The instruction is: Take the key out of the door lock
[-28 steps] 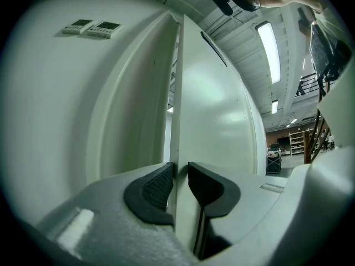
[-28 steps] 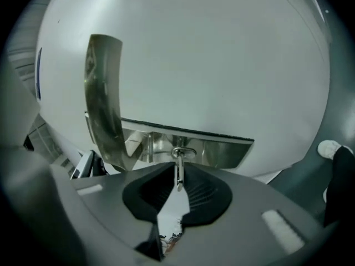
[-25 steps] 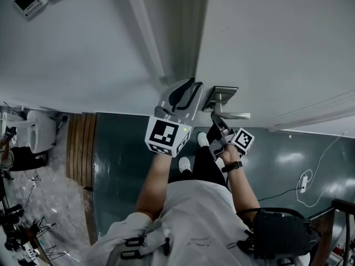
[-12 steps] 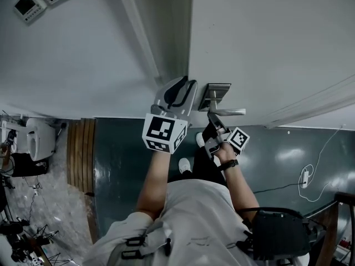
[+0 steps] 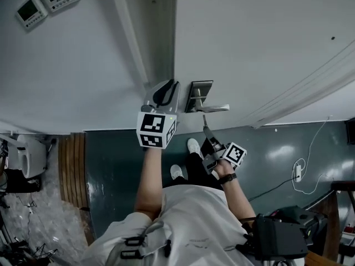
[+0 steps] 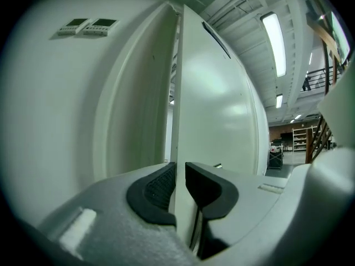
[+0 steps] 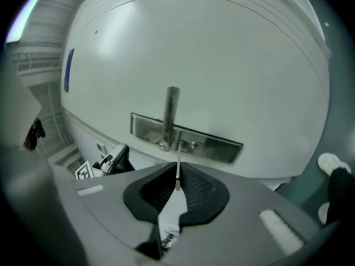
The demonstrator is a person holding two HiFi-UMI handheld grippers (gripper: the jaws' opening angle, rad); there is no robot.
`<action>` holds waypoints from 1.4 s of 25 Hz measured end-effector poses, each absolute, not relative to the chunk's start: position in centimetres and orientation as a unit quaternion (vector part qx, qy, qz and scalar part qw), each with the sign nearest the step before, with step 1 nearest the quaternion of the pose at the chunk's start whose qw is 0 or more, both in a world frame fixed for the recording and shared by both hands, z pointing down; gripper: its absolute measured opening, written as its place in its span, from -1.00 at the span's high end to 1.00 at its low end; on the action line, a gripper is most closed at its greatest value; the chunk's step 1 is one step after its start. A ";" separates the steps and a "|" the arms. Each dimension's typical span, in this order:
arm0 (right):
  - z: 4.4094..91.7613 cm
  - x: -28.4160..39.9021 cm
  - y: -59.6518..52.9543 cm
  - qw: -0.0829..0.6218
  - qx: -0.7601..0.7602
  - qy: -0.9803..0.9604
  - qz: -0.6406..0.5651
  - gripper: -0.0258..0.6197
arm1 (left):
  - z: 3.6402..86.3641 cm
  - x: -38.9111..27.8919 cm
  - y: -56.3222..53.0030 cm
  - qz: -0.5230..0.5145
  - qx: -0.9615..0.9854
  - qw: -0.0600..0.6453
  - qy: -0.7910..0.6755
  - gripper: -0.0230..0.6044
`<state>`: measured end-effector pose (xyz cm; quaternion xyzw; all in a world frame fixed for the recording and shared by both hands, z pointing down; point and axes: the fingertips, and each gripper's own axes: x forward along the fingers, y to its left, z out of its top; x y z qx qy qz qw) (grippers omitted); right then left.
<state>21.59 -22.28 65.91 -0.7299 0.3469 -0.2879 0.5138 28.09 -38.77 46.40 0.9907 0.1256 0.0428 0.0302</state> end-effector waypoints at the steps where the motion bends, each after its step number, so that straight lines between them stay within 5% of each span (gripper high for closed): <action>1: 64.4 21.4 -22.3 0.488 -0.744 0.363 -0.277 0.84 | 46.5 27.7 -38.8 0.044 0.991 0.035 0.125 0.74; 9: 56.8 20.3 -21.4 0.350 -0.807 0.426 -0.212 0.83 | 46.7 24.7 -36.5 0.036 0.990 0.052 0.124 0.92; 24: 47.4 14.9 -12.8 0.048 -0.927 0.367 -0.057 0.83 | 45.7 13.9 -24.9 0.023 0.997 0.040 0.063 0.92; 35: 44.2 9.3 -8.9 -0.011 -0.939 0.344 -0.011 0.83 | 42.5 7.2 -18.2 -0.012 0.999 -0.015 0.029 0.92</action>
